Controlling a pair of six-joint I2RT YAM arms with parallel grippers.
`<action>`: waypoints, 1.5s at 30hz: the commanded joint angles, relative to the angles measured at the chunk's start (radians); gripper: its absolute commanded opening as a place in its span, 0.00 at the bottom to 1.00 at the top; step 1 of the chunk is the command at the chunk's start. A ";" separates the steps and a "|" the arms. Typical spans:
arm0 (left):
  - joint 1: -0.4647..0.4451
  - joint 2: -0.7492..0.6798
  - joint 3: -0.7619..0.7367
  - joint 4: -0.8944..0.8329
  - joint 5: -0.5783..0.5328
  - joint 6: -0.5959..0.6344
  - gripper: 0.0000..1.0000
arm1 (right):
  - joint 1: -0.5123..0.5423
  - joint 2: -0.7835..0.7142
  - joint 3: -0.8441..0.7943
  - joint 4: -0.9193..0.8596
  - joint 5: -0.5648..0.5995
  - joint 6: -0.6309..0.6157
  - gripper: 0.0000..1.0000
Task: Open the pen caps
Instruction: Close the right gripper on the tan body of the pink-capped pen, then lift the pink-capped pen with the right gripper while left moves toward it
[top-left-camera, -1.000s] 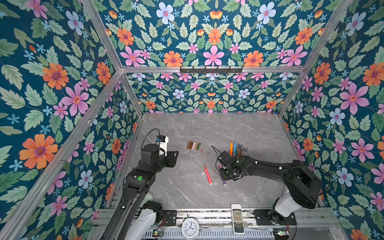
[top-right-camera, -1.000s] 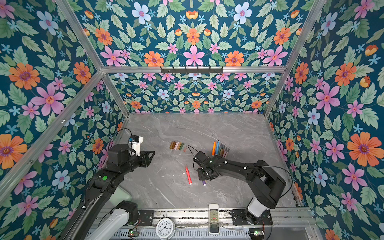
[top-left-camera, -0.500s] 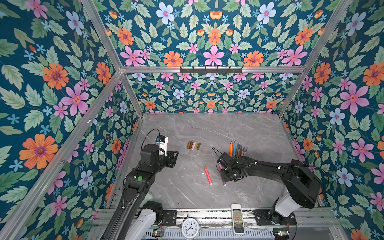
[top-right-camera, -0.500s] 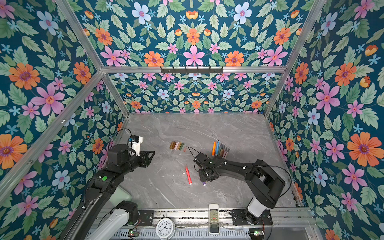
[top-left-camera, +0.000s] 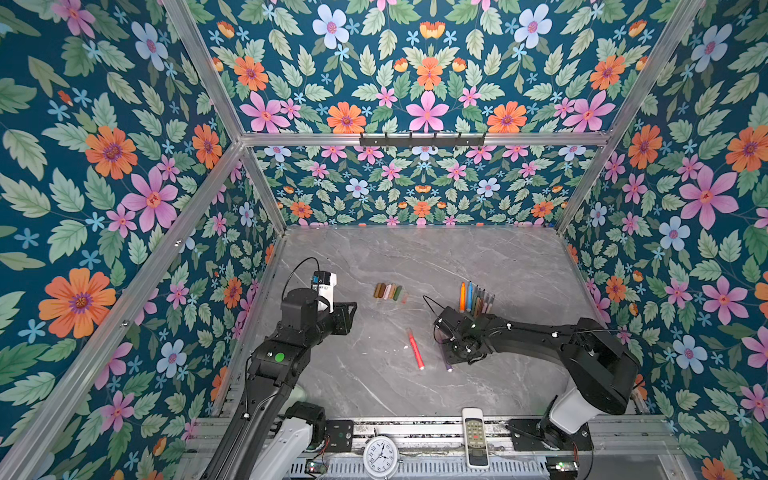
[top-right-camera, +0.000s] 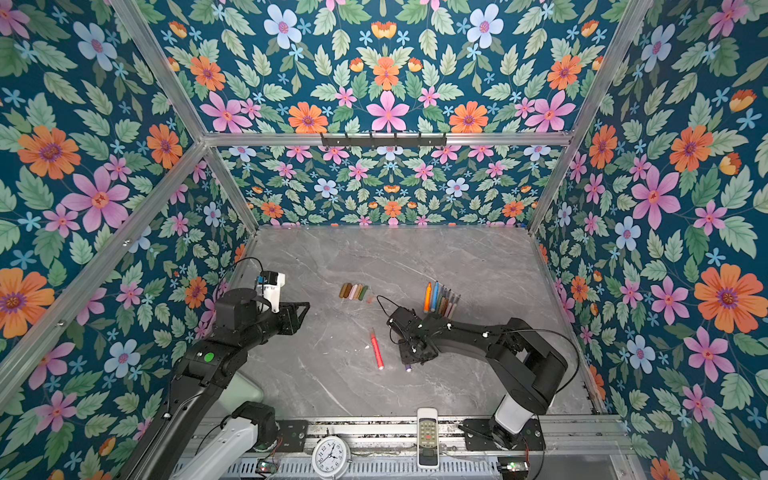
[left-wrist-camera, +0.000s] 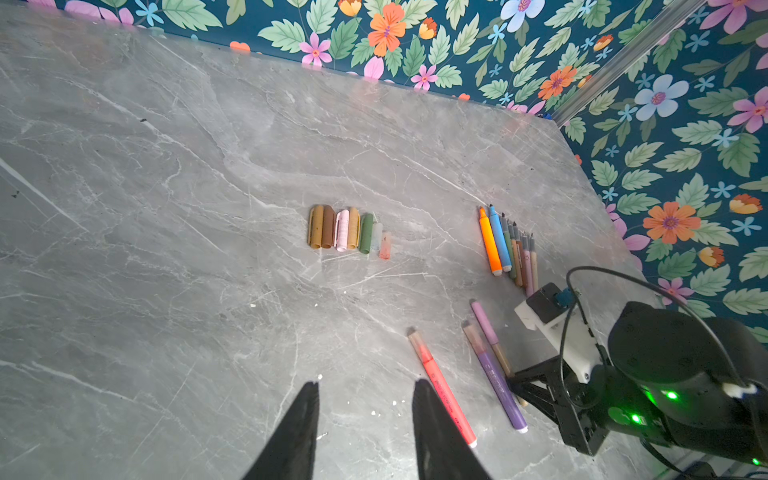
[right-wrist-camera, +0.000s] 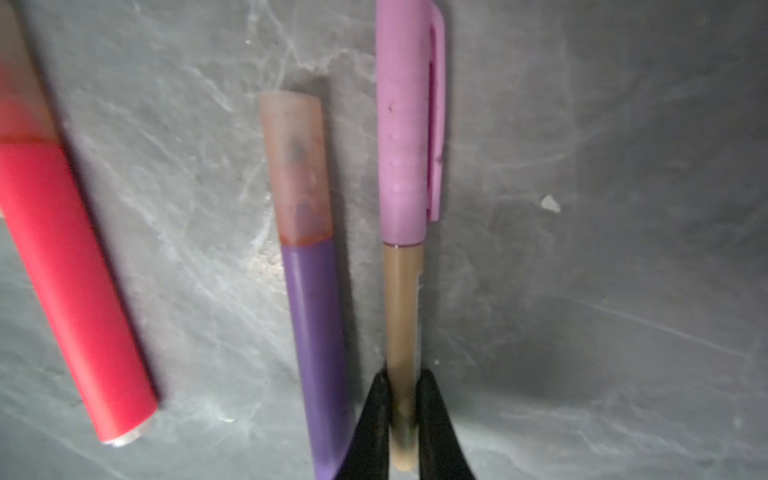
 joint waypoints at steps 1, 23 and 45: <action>0.002 0.001 0.000 0.022 -0.003 -0.003 0.40 | 0.001 -0.036 -0.010 -0.036 0.055 0.022 0.10; -0.044 0.124 -0.107 0.376 0.218 -0.334 0.40 | 0.001 -0.321 -0.125 0.086 -0.069 0.066 0.11; -0.570 0.550 -0.064 0.737 -0.009 -0.518 0.38 | -0.082 -0.601 -0.309 0.220 -0.292 0.153 0.12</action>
